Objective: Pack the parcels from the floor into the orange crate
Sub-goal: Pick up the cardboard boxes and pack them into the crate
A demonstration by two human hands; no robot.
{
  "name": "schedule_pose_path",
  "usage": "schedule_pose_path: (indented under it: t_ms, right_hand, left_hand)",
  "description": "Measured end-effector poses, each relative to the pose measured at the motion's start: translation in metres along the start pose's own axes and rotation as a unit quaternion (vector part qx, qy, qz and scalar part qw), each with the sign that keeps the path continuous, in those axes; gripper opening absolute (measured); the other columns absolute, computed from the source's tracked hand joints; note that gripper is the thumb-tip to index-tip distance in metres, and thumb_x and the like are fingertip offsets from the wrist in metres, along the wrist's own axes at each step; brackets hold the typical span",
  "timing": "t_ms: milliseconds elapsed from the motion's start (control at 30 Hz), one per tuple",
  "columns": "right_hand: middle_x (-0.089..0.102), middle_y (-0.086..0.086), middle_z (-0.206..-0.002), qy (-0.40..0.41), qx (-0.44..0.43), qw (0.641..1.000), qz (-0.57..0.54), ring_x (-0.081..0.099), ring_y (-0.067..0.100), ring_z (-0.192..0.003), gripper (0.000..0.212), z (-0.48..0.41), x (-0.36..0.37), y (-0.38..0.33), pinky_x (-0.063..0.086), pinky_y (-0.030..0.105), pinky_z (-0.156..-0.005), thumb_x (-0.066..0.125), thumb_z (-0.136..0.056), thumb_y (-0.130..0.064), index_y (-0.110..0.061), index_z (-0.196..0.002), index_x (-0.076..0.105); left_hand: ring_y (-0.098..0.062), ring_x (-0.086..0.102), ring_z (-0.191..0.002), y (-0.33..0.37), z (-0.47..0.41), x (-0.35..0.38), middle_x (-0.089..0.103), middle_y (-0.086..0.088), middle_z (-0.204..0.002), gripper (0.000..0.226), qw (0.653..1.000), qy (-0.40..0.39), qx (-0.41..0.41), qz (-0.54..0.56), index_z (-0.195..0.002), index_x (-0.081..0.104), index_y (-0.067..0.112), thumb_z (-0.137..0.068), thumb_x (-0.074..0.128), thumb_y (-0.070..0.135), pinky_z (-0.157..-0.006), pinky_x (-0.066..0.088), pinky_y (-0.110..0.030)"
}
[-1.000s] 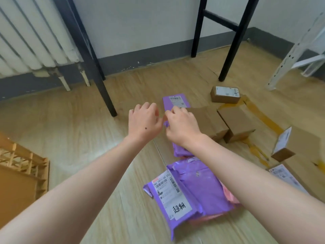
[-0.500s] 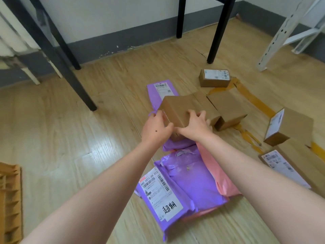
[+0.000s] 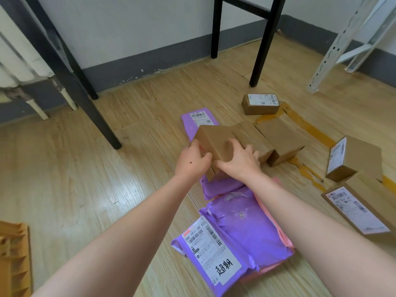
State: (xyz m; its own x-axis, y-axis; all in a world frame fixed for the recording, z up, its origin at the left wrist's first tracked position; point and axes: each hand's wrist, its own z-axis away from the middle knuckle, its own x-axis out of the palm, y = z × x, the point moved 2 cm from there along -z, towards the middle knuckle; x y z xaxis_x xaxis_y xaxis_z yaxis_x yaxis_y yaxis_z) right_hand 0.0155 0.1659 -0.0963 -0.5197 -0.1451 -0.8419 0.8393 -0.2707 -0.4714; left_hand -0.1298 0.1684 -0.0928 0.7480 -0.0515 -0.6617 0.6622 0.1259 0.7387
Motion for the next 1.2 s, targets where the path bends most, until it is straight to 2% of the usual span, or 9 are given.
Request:
schedule_pose_path:
  t_ms: [233, 433, 500, 567, 667, 767, 900, 1067, 1200]
  right_hand:
    - [0.035, 0.012, -0.135, -0.003, -0.04, 0.997, -0.066, 0.032, 0.037, -0.121, 0.081, 0.009, 0.008, -0.046, 0.032, 0.039, -0.101, 0.062, -0.07, -0.062, -0.044, -0.14, 0.026]
    - [0.034, 0.014, -0.138, -0.031, -0.08, 0.992, -0.087, 0.032, 0.034, -0.127, 0.079, 0.026, 0.012, -0.087, 0.027, 0.038, -0.107, 0.065, -0.074, -0.058, -0.044, -0.142, 0.026]
    - [0.032, 0.012, -0.14, -0.034, -0.097, 0.99, -0.091, 0.033, 0.036, -0.13, 0.08, 0.028, 0.016, -0.102, 0.028, 0.038, -0.106, 0.066, -0.073, -0.057, -0.045, -0.142, 0.026]
    - [0.032, 0.01, -0.137, -0.034, -0.119, 0.987, -0.098, 0.032, 0.036, -0.13, 0.081, 0.031, 0.025, -0.114, 0.027, 0.039, -0.108, 0.069, -0.072, -0.053, -0.044, -0.142, 0.028]
    - [0.028, 0.004, -0.127, -0.036, -0.14, 0.982, -0.123, 0.033, 0.034, -0.126, 0.083, 0.036, 0.042, -0.126, 0.029, 0.037, -0.108, 0.073, -0.071, -0.048, -0.043, -0.141, 0.031]
    - [0.027, 0.004, -0.126, -0.058, -0.156, 0.97, -0.178, 0.035, 0.023, -0.127, 0.081, 0.041, 0.06, -0.142, 0.029, 0.029, -0.106, 0.076, -0.072, -0.043, -0.04, -0.141, 0.035]
    - [0.027, 0.002, -0.127, -0.118, -0.151, 0.929, -0.317, 0.042, 0.014, -0.118, 0.07, 0.062, 0.08, -0.188, 0.035, 0.025, -0.099, 0.076, -0.075, -0.036, -0.039, -0.137, 0.042]
    - [0.039, 0.007, -0.139, -0.266, -0.167, 0.845, -0.432, 0.047, 0.027, -0.123, 0.064, 0.105, 0.093, -0.26, 0.043, 0.05, -0.103, 0.07, -0.081, -0.038, -0.039, -0.138, 0.041]
    - [0.05, 0.0, -0.134, -0.373, -0.18, 0.788, -0.455, 0.049, 0.027, -0.118, 0.061, 0.149, 0.096, -0.314, 0.045, 0.05, -0.098, 0.063, -0.085, -0.04, -0.044, -0.14, 0.035]
  left_hand:
    - [-0.027, 0.057, -0.1, -0.028, -0.012, -0.036, 0.059, -0.008, -0.106, 0.025, 0.993, 0.056, -0.062, 0.083, -0.102, 0.051, 0.012, -0.082, 0.062, 0.023, -0.08, 0.047, -0.033]
    - [-0.023, 0.055, -0.097, -0.049, 0.001, -0.076, 0.05, -0.005, -0.111, 0.062, 0.965, 0.142, -0.134, 0.176, -0.13, 0.036, 0.009, -0.081, 0.071, 0.024, -0.069, 0.047, -0.029]
    - [-0.024, 0.055, -0.1, -0.058, 0.003, -0.089, 0.051, -0.006, -0.112, 0.069, 0.954, 0.168, -0.144, 0.202, -0.135, 0.032, 0.01, -0.081, 0.071, 0.026, -0.08, 0.048, -0.033]
    - [-0.022, 0.054, -0.102, -0.07, 0.009, -0.101, 0.052, -0.005, -0.114, 0.07, 0.947, 0.178, -0.155, 0.22, -0.137, 0.033, 0.012, -0.081, 0.071, 0.028, -0.086, 0.046, -0.033]
    - [-0.012, 0.054, -0.091, -0.095, 0.024, -0.116, 0.054, 0.003, -0.105, 0.064, 0.937, 0.186, -0.159, 0.247, -0.135, 0.037, 0.016, -0.081, 0.071, 0.024, -0.073, 0.042, -0.024]
    - [-0.017, 0.059, -0.096, -0.116, 0.041, -0.141, 0.054, 0.004, -0.1, 0.062, 0.933, 0.194, -0.172, 0.251, -0.136, 0.037, 0.016, -0.084, 0.069, 0.022, -0.078, 0.046, -0.03]
    - [-0.015, 0.058, -0.097, -0.127, 0.066, -0.197, 0.055, 0.002, -0.106, 0.059, 0.932, 0.229, -0.151, 0.236, -0.137, 0.039, 0.012, -0.086, 0.066, 0.023, -0.084, 0.048, -0.032]
    - [-0.009, 0.054, -0.103, -0.127, 0.123, -0.272, 0.058, 0.002, -0.123, 0.048, 0.938, 0.268, -0.107, 0.193, -0.133, 0.048, 0.017, -0.09, 0.061, 0.03, -0.075, 0.045, -0.017]
    - [-0.016, 0.051, -0.121, -0.134, 0.173, -0.326, 0.056, 0.002, -0.131, 0.04, 0.929, 0.288, -0.099, 0.211, -0.13, 0.049, 0.027, -0.092, 0.057, 0.035, -0.101, 0.046, -0.044]
